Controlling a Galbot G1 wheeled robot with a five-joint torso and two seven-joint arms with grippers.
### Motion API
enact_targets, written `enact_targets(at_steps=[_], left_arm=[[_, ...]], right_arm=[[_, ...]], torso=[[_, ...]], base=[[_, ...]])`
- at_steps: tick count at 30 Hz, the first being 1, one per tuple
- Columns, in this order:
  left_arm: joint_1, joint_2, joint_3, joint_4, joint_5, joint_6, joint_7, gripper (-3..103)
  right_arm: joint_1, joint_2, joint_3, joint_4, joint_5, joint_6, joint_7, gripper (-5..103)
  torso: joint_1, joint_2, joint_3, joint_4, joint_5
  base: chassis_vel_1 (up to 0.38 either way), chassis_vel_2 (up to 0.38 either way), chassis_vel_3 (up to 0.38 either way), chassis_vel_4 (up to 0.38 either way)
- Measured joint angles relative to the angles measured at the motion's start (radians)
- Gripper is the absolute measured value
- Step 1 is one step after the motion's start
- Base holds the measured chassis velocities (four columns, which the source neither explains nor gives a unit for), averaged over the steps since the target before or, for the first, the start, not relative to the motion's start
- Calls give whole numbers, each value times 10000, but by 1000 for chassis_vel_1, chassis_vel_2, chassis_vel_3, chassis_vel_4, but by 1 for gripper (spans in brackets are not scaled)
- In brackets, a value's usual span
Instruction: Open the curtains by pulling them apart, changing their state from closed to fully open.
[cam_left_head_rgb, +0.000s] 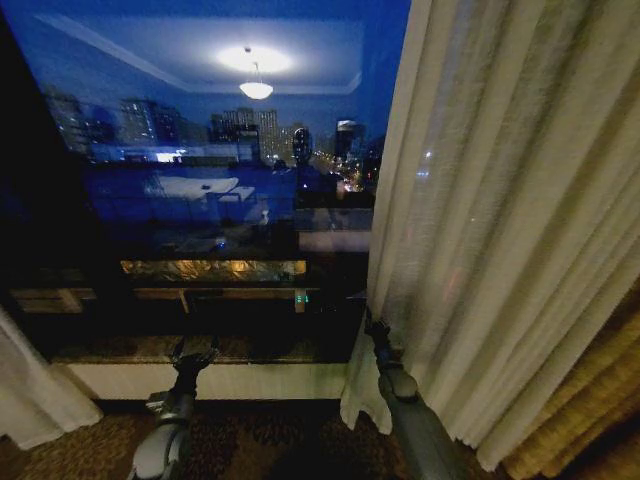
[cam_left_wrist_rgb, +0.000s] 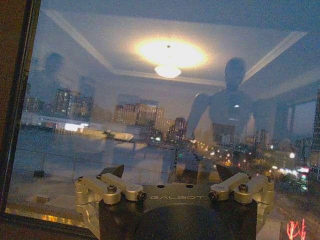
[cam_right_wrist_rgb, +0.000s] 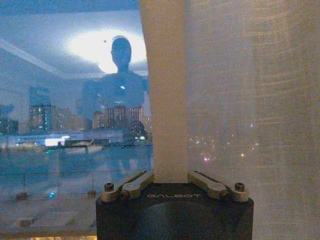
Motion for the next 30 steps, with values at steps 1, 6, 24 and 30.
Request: enact_targets(at_steps=[1,6,24,30], left_arm=[[0,0,0,0,0,0,0,100],[0,0,0,0,0,0,0,100],[0,1,-1,0,0,0,0,100],[0,0,0,0,0,0,0,100]], right_arm=[[2,1,0,-7,172,5,-53,1],[31,-12,1,-23,538,4,-144,0],[-88,-344,216,159,966,-35,-3,0],[-167,-397,273,248,1000,1,-17,0]], torso=[[1,0,0,0,0],[0,0,0,1,0],[3,0,0,2,0],[2,0,0,0,-1]], base=[[0,0,0,0],[0,0,0,0],[-117,-101,123,106],[-310,-295,277,302]])
